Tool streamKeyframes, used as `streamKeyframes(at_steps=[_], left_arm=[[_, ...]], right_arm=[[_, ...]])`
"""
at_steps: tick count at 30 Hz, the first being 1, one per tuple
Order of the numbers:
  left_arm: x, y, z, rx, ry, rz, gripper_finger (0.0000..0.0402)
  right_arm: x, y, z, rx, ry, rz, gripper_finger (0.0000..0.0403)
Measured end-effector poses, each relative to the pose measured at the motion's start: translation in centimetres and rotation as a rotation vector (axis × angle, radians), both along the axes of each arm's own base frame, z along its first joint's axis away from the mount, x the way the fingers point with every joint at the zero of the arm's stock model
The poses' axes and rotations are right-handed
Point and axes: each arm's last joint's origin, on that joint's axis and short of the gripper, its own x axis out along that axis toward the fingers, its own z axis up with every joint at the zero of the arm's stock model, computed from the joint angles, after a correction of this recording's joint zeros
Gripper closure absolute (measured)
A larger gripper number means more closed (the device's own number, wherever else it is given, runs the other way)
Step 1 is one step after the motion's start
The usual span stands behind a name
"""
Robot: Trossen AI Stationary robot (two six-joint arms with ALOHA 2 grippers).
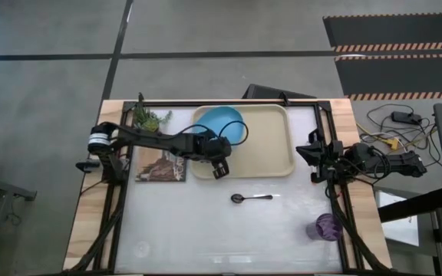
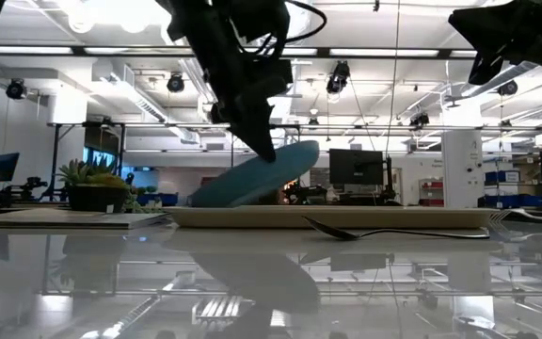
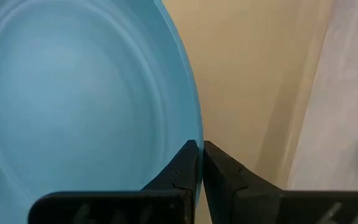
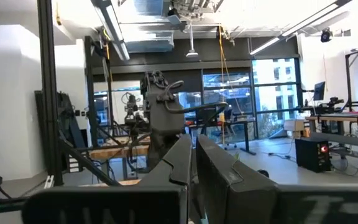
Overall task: Pick and place plate/cup/fork/spoon on tray
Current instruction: Put the blue plate on the left of the white tray
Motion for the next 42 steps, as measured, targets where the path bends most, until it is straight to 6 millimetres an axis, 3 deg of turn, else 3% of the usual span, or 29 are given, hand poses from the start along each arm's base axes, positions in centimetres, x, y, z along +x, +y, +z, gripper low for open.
streamKeyframes(at_steps=[11, 23, 35, 42], left_arm=[[0.4, 0.1, -0.9, 0.000, -0.113, 0.009, 0.0401], [-0.1, 0.1, -2.4, -0.010, -0.122, 0.024, 0.0400], [-0.3, 0.1, -3.2, -0.012, -0.130, 0.034, 0.0327], [-0.3, 0.4, -3.3, 0.021, -0.127, 0.063, 0.0317]], right_arm=[[0.0, 0.0, 0.0, -0.011, 0.000, -0.004, 0.0390], [0.0, 0.0, -0.1, -0.017, 0.012, -0.006, 0.0390], [0.0, 0.0, -0.1, -0.019, 0.013, -0.007, 0.0390], [0.0, 0.0, -0.1, -0.011, 0.012, -0.005, 0.0390]])
